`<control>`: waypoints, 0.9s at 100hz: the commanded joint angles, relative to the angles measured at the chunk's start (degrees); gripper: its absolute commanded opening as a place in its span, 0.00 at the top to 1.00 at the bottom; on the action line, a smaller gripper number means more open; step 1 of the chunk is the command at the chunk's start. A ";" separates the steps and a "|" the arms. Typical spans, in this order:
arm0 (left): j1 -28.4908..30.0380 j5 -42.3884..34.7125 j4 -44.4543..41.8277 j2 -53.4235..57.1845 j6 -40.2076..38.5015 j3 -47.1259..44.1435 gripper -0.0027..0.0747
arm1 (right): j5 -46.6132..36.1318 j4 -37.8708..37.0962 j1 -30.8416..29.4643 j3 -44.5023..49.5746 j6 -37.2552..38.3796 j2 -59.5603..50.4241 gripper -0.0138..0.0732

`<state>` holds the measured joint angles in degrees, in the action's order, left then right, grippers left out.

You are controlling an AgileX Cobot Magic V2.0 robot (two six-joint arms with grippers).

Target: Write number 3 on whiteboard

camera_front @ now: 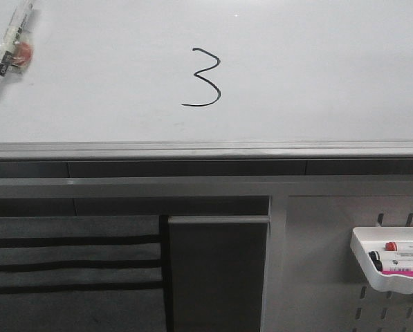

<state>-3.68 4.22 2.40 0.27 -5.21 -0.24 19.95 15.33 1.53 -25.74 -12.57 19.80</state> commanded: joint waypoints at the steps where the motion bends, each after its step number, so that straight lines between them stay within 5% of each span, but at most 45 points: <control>1: -0.57 -4.22 0.36 1.54 -0.62 -0.46 0.99 | -10.65 0.87 -3.14 4.99 -0.62 -4.01 0.92; 42: -0.57 -4.22 0.36 1.54 -0.62 -0.46 0.99 | -18.80 1.86 -6.56 27.55 -0.62 -21.19 0.92; 82: -0.57 -4.22 0.36 1.54 -0.62 -0.46 0.99 | -18.56 2.47 -4.90 27.82 -0.51 -21.19 0.92; 90: -0.57 -4.22 0.36 1.54 -0.62 -0.46 0.99 | -18.04 -1.46 -4.90 27.82 5.53 -21.19 0.92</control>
<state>-3.68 4.22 2.40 0.27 -5.21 -0.24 6.27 16.80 -3.48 0.65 -11.64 -0.48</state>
